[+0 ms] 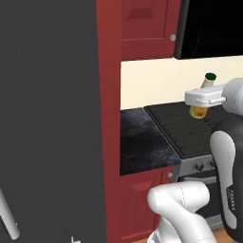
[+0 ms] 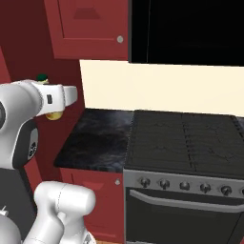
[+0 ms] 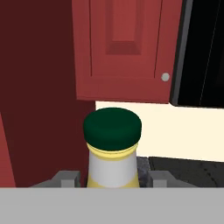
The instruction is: Take 2 condiments from the cabinet and move them on the counter near the stove.Make sure the condiments are lined up with each other, next to each other.
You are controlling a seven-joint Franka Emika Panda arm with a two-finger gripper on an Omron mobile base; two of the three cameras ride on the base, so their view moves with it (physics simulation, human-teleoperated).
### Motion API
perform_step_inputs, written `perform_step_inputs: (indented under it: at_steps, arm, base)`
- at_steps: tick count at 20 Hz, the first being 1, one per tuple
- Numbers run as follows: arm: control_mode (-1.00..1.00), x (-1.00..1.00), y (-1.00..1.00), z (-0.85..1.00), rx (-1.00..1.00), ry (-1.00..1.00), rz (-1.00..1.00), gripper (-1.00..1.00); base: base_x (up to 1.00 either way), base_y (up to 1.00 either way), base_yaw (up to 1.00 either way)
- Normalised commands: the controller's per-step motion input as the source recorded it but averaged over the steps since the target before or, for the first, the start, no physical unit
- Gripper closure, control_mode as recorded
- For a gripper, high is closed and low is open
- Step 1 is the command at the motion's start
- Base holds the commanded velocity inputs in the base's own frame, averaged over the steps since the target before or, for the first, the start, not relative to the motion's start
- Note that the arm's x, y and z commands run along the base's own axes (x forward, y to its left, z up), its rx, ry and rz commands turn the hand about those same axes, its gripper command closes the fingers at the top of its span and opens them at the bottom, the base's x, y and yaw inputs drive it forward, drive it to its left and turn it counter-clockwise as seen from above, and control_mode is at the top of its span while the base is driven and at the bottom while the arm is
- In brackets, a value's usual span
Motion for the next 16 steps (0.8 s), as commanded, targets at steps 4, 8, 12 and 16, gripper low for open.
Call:
perform_step_inputs:
  at_steps: [4, 8, 12, 16]
  arm:
    - [1.00, 0.00, 0.00, 0.00, 0.00, 0.00, 0.00, 1.00]
    - [1.00, 0.00, 0.00, 0.00, 0.00, 0.00, 0.00, 1.00]
    - [1.00, 0.00, 0.00, 0.00, 0.00, 0.00, 0.00, 1.00]
    - [1.00, 0.00, 0.00, 0.00, 0.00, 0.00, 0.00, 1.00]
  base:
    - [0.57, 0.00, 0.18]
    - [0.50, 0.00, 0.17]
    - [0.50, 0.00, 0.15]
    - [0.21, 0.00, 0.05]
